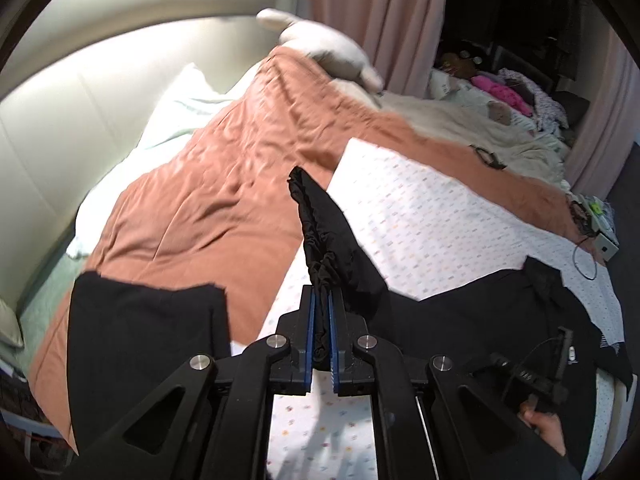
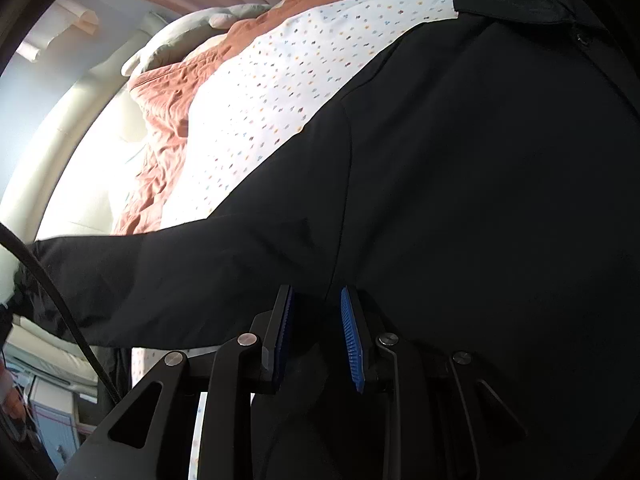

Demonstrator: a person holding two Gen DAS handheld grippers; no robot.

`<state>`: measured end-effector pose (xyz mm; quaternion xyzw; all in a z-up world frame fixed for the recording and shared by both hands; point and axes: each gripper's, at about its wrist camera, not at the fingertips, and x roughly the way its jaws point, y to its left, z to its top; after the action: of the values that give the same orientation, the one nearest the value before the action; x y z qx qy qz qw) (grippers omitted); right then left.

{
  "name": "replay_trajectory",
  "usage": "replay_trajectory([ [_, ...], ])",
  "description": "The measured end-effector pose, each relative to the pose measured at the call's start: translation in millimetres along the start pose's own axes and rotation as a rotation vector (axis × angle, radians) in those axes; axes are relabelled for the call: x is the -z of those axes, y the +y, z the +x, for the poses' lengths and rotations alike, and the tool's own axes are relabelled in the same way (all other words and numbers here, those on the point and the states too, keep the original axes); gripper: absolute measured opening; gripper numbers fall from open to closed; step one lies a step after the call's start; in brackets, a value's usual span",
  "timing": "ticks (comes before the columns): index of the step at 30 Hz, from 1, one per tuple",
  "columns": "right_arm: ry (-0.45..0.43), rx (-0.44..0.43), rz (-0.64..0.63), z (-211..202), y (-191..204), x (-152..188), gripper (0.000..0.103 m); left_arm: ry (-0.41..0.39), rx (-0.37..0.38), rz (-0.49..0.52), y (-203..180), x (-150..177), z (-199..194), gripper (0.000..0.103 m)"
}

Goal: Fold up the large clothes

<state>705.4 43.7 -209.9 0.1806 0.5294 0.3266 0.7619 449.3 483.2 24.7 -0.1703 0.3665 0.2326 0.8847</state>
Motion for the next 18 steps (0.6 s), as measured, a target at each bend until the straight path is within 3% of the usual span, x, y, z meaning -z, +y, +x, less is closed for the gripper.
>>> replay_trajectory([
  [7,-0.037,-0.022,0.071,-42,-18,-7,0.023,-0.066,0.072,0.091,-85,-41,-42,0.008],
  [11,-0.091,-0.017,0.062,-76,-27,-9,0.059,-0.093,0.117,0.143,-135,-55,-63,0.008],
  [16,-0.161,-0.001,0.054,-115,-46,-7,0.06,-0.116,0.174,0.215,-203,-67,-87,0.008],
  [18,-0.177,-0.032,0.041,-126,-54,-6,0.06,-0.122,0.195,0.244,-227,-68,-94,0.008],
])
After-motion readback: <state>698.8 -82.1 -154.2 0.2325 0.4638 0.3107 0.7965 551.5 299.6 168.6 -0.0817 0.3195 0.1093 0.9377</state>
